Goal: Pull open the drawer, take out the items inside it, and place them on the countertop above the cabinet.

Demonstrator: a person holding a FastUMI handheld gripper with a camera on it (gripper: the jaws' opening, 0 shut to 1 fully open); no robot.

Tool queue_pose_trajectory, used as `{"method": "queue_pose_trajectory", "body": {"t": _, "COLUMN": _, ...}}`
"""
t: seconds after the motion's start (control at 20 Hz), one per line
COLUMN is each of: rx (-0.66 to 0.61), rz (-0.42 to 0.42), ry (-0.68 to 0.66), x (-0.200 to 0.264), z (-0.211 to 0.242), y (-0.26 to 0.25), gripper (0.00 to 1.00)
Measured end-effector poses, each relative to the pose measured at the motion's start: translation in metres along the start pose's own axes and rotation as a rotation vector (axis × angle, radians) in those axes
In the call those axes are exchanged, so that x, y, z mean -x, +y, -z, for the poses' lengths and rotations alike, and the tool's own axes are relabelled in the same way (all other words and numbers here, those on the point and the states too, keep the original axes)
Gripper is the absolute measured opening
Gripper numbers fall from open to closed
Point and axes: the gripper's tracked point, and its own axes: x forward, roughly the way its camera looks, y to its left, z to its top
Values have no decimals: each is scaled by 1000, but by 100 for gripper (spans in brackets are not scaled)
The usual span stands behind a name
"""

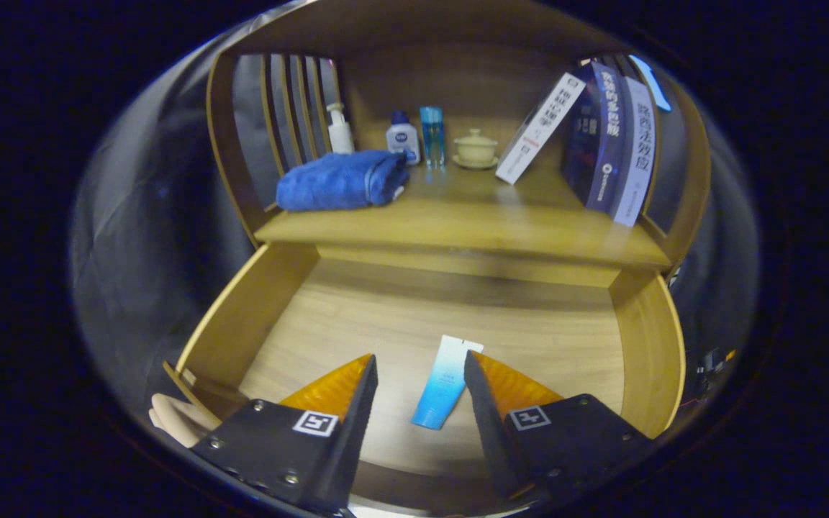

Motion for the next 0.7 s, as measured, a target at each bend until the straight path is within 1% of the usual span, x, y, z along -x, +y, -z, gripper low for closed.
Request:
{"method": "queue_pose_trajectory", "body": {"t": 0.1, "rx": -2, "rz": -15, "ry": 88, "x": -15, "z": 14, "y": 0, "gripper": 85}}
{"method": "queue_pose_trajectory", "body": {"t": 0.15, "rx": 4, "rz": 7, "ry": 120, "x": -24, "z": 21, "y": -6, "gripper": 91}}
{"method": "queue_pose_trajectory", "body": {"t": 0.25, "rx": 9, "rz": 10, "ry": 191, "x": -35, "z": 34, "y": -11, "gripper": 96}}
{"method": "queue_pose_trajectory", "body": {"t": 0.3, "rx": -15, "rz": -18, "ry": 228, "x": -35, "z": 40, "y": -9, "gripper": 99}}
{"method": "queue_pose_trajectory", "body": {"t": 0.35, "rx": -50, "rz": -41, "ry": 261, "x": -41, "z": 43, "y": -3, "gripper": 98}}
{"method": "queue_pose_trajectory", "body": {"t": 0.4, "rx": -79, "rz": -41, "ry": 303, "x": -45, "z": 49, "y": -6, "gripper": 98}}
{"method": "queue_pose_trajectory", "body": {"t": 0.45, "rx": -95, "rz": -24, "ry": 339, "x": -47, "z": 54, "y": -9, "gripper": 98}}
{"method": "queue_pose_trajectory", "body": {"t": 0.5, "rx": -104, "rz": -24, "ry": 367, "x": -48, "z": 57, "y": -9, "gripper": 98}}
{"method": "queue_pose_trajectory", "body": {"t": 0.55, "rx": -100, "rz": -18, "ry": 377, "x": -52, "z": 61, "y": -10, "gripper": 98}}
{"method": "queue_pose_trajectory", "body": {"t": 0.65, "rx": -91, "rz": 25, "ry": 449, "x": -53, "z": 76, "y": -18, "gripper": 86}}
{"method": "queue_pose_trajectory", "body": {"t": 0.7, "rx": -100, "rz": 25, "ry": 419, "x": -50, "z": 68, "y": -20, "gripper": 80}}
